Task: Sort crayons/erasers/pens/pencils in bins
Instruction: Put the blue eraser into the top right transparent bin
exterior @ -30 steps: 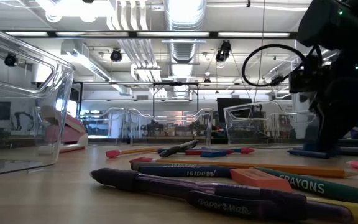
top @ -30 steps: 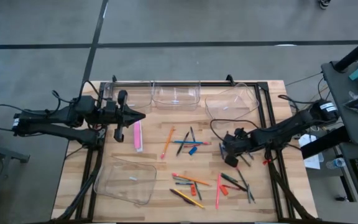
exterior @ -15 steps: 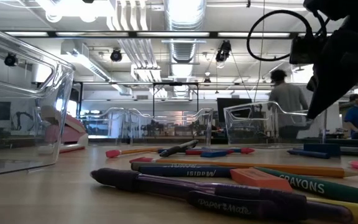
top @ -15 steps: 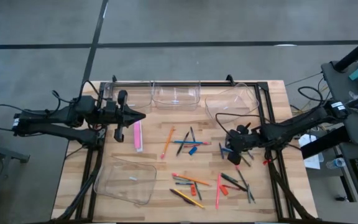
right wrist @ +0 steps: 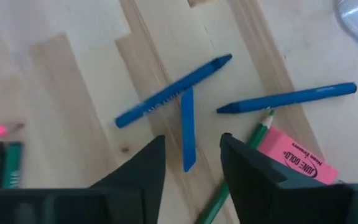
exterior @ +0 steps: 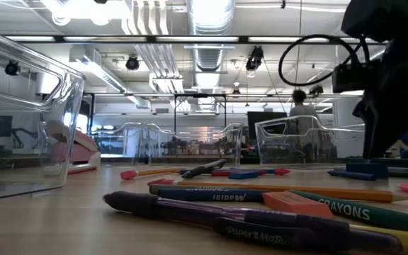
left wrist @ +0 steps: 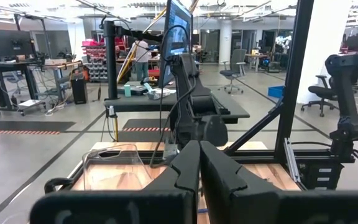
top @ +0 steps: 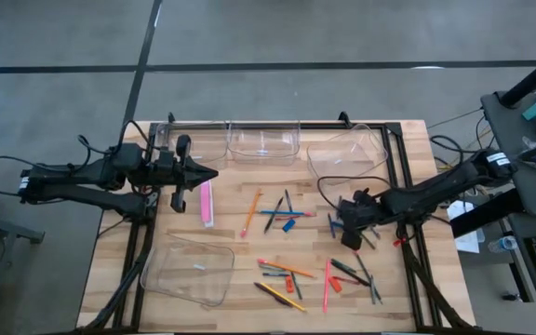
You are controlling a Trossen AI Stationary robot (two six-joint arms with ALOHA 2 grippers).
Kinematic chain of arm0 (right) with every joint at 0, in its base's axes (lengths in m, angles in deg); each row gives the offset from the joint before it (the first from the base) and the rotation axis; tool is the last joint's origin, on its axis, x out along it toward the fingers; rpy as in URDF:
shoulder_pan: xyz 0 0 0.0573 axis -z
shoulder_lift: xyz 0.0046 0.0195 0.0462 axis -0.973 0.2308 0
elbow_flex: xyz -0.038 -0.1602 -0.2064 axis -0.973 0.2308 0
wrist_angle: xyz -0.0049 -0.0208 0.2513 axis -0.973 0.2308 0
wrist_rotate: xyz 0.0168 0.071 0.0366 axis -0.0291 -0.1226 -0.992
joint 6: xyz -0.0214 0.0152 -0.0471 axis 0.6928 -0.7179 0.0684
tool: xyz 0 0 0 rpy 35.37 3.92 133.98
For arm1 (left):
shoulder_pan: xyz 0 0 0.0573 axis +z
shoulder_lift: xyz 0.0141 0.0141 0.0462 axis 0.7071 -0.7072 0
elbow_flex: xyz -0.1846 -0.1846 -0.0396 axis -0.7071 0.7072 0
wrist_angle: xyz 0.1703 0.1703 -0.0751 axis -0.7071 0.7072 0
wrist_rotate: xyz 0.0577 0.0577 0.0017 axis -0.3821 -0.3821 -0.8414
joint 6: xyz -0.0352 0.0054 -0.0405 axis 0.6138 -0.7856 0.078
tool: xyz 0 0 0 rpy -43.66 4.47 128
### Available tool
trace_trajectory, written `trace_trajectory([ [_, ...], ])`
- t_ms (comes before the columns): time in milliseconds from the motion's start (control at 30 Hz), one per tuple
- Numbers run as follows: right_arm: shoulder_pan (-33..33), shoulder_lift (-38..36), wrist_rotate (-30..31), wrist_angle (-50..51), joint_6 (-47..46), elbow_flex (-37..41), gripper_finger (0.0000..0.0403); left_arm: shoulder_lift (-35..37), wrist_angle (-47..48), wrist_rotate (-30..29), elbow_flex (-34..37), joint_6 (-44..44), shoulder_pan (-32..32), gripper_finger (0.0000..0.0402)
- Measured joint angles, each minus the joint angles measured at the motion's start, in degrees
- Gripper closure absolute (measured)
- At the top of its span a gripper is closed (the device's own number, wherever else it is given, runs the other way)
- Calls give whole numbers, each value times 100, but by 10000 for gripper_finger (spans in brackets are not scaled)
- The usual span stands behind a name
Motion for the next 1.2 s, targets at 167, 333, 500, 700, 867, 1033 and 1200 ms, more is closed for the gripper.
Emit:
trace_trajectory([
  [167,0,352,2,-67,27,4,248,0,0,0,0,0,0,401],
  [333,0,633,0,-91,45,4,268,0,2,0,0,0,0,402],
  [500,-2,839,-17,-133,81,-11,305,0,2,0,0,0,1,401],
  [700,-2,737,-115,-118,144,-7,376,0,2,0,0,2,2,402],
  [867,2,347,-184,-8,126,11,386,0,2,0,0,4,2,402],
  [1033,4,-373,-128,30,127,-3,387,0,2,0,0,4,2,401],
  [1200,115,-1305,648,7,335,-271,388,-51,-214,0,0,4,2,401],
])
